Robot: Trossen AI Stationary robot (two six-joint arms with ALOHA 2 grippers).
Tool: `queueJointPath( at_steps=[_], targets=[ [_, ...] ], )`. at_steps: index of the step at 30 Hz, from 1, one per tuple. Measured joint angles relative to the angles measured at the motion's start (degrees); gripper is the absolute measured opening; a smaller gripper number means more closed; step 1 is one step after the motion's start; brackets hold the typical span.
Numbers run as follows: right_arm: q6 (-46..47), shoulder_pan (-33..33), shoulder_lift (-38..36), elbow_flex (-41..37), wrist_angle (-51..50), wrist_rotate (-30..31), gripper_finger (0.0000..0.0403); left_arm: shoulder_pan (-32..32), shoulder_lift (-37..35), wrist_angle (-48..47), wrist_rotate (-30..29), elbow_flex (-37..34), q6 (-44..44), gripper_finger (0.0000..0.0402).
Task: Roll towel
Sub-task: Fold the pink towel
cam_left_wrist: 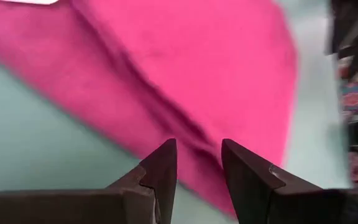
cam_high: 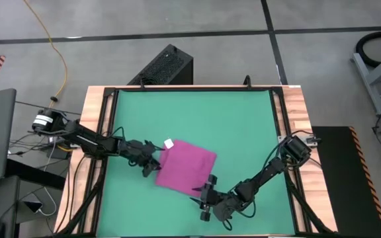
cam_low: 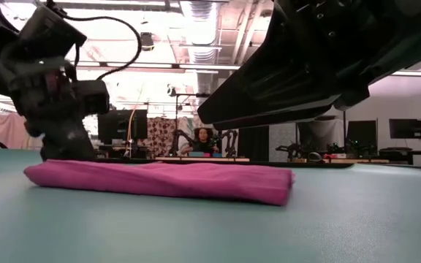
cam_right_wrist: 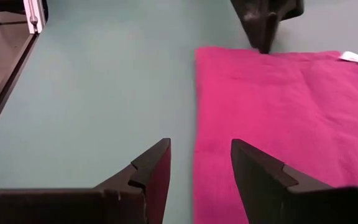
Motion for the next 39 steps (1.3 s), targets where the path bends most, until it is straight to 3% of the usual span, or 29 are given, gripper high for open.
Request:
queueJointPath(
  at_steps=[5,13,30,39],
  targets=[
    [0.02,0.0,-0.01,0.0,-0.01,0.0,0.0188,0.02,0.0,0.52,2.76,-0.01,-1.85,0.0116],
    [0.02,0.04,0.0,0.0,0.0,0.0,0.0188,-2.18,-2.03,-0.34,2.12,0.01,-9.88,0.0116],
    [0.04,0.0,0.0,0.0,0.85,0.0,0.0188,-12.32,-1.79,-1.33,-8.51,0.01,-23.63,0.0116],
    [0.0,-0.02,0.0,0.0,0.87,-0.02,0.0188,-15.06,-1.81,0.13,-12.87,0.04,-25.15,0.0116]
  ],
)
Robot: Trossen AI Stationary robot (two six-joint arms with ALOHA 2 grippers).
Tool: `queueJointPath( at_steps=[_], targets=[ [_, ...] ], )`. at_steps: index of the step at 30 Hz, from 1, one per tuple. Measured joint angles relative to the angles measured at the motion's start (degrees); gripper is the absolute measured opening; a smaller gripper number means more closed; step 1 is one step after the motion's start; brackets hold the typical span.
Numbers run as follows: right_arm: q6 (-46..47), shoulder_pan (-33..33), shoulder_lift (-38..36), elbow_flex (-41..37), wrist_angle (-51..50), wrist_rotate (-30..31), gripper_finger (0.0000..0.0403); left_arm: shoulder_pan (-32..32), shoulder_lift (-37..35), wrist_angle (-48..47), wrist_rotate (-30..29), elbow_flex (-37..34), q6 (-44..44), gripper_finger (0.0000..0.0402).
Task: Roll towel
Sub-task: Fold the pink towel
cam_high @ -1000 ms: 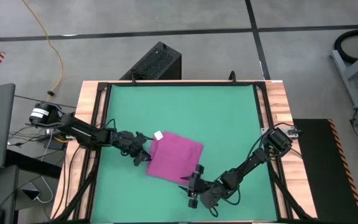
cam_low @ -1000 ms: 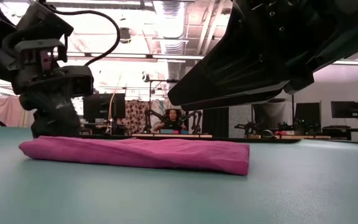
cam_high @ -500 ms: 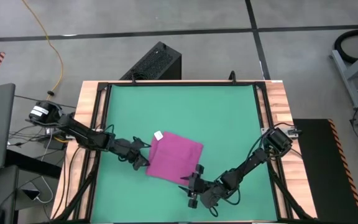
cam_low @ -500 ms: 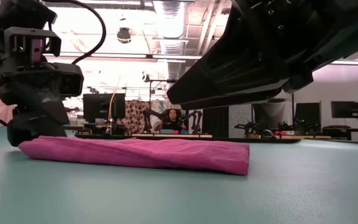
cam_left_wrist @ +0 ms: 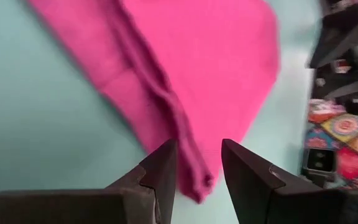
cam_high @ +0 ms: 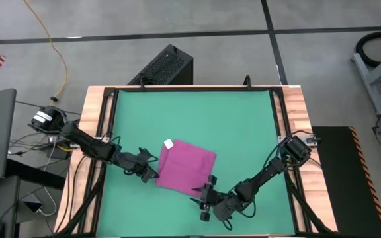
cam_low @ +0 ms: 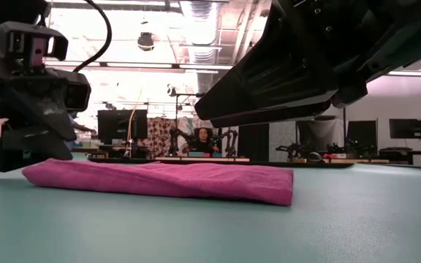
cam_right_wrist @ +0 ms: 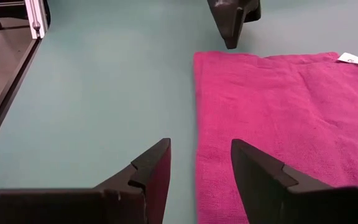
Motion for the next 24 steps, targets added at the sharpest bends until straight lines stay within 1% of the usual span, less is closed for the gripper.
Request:
queueJointPath(
  at_steps=[2,4,8,10,12,16,21,24],
  targets=[
    [0.0,0.02,0.0,0.0,0.0,0.0,0.0188,-0.35,0.02,-0.29,-1.16,-0.02,0.01,0.0116],
    [0.0,0.02,0.0,0.0,0.0,0.0,0.0188,-0.35,0.02,1.21,-1.38,0.0,0.72,0.0116],
    [0.0,0.07,0.0,0.0,0.02,0.0,0.0188,-0.35,0.27,0.21,-1.63,0.04,0.84,0.0116],
    [0.02,0.13,0.0,0.0,0.02,0.0,0.0188,-0.35,0.68,1.82,-1.86,0.04,1.12,0.0116],
    [0.02,0.13,0.0,0.0,0.02,-0.02,0.0188,-0.39,0.66,3.94,-1.82,0.04,2.63,0.0116],
    [0.0,0.13,0.0,0.0,0.02,-0.02,0.0188,-0.41,0.66,2.28,-1.86,-0.01,4.51,0.0116],
    [0.0,0.17,0.0,0.0,0.02,-0.09,0.0188,-0.41,0.66,3.08,-2.34,-0.06,7.35,0.0116],
    [0.02,0.17,0.0,0.0,0.08,-0.66,0.0188,-0.41,0.66,4.69,-2.39,-2.27,6.12,0.0116]
  ],
)
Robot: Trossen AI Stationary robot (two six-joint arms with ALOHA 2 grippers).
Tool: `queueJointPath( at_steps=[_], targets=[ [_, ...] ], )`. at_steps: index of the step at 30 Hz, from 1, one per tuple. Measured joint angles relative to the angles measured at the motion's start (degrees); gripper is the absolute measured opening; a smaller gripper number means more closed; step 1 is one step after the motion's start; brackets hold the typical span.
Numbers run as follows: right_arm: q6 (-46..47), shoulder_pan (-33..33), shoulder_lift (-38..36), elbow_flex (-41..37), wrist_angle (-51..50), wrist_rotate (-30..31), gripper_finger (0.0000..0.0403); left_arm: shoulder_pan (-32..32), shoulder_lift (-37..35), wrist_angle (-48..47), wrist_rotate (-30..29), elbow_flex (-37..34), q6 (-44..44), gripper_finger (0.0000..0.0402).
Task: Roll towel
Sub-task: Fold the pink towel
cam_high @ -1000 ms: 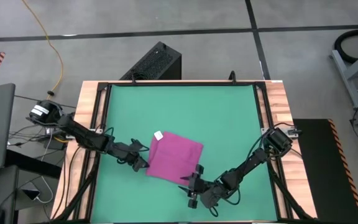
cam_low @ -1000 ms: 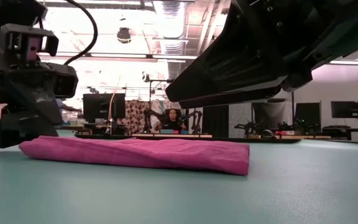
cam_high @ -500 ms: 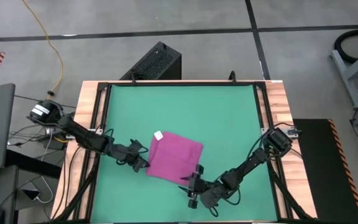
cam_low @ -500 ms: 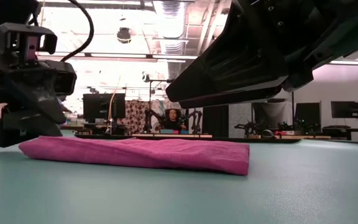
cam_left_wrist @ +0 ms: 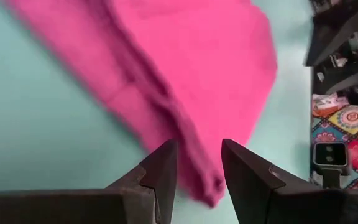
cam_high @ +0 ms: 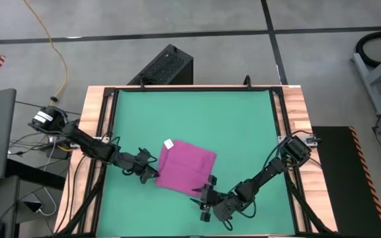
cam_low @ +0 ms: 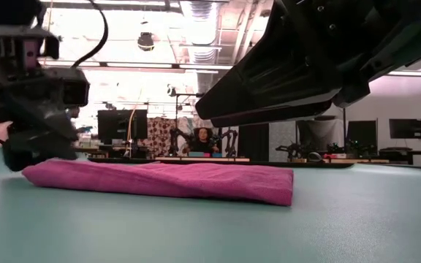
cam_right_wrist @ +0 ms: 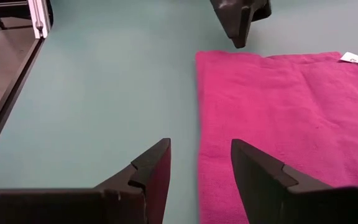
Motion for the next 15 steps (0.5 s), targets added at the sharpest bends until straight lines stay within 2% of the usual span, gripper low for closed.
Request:
queueJointPath(
  at_steps=[4,6,12,15],
  targets=[
    [0.0,0.0,0.0,0.0,0.23,-0.85,0.0188,0.0,0.0,9.08,-1.44,-3.62,-2.49,0.0116],
    [0.0,-0.02,0.0,0.0,0.2,-0.85,0.0188,-0.04,0.0,10.66,-1.31,-4.21,-3.5,0.0116],
    [0.0,-0.11,0.0,-0.02,0.31,-0.87,0.0188,-1.97,0.02,8.36,-2.04,-3.33,-3.91,0.0116],
    [0.0,-0.11,0.0,-0.02,0.34,-0.83,0.0188,-3.49,0.02,4.32,-3.46,-1.86,-4.41,0.0116]
  ],
)
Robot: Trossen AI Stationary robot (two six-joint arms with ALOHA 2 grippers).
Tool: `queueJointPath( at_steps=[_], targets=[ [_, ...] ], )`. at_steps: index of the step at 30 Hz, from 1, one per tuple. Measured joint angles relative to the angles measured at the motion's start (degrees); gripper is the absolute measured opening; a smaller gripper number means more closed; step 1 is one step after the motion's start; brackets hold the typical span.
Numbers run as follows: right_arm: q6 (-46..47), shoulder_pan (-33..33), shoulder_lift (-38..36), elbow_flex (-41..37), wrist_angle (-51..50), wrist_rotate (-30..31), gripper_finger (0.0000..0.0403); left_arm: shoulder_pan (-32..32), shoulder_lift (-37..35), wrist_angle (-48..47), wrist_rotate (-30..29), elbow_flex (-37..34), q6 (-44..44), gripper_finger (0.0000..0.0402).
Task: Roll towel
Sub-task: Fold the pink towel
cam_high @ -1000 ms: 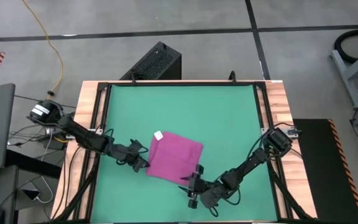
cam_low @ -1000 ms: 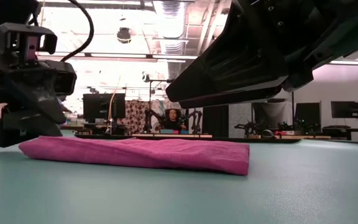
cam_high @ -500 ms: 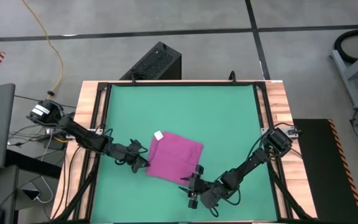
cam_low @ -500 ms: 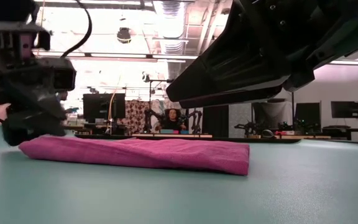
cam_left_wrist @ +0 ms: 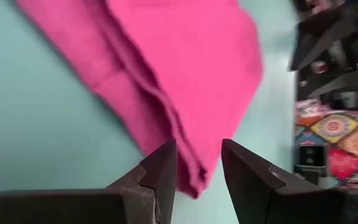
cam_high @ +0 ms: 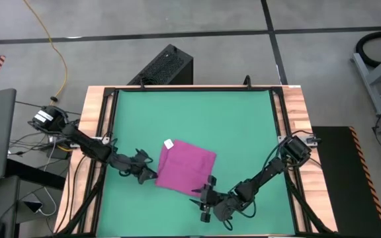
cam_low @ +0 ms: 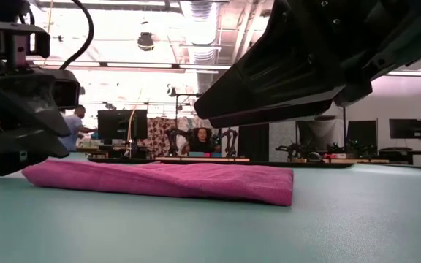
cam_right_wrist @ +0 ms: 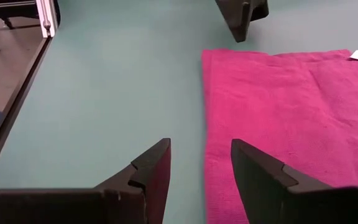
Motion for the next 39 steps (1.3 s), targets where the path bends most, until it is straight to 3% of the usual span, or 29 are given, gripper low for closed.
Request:
queueJointPath(
  at_steps=[8,12,20,35,39],
  targets=[
    [0.0,-0.39,0.0,0.0,0.0,-0.02,0.0188,-0.64,1.09,-5.12,-1.69,1.99,-0.81,0.0116],
    [0.0,-0.37,0.0,0.0,0.0,-0.02,0.0188,-0.93,4.64,0.81,-2.11,2.14,-0.37,0.0116],
    [0.0,-0.26,-0.01,0.0,0.0,-0.02,0.0188,-0.93,8.63,2.71,-0.73,3.67,-0.39,0.0116],
    [0.0,-0.09,0.0,0.0,-0.04,-0.06,0.0188,-1.06,6.16,-6.9,1.14,3.73,-2.95,0.0116],
    [0.0,-0.13,0.0,0.0,-0.04,-0.06,0.0188,-1.78,6.44,-5.02,0.31,3.71,-2.37,0.0116]
  ],
)
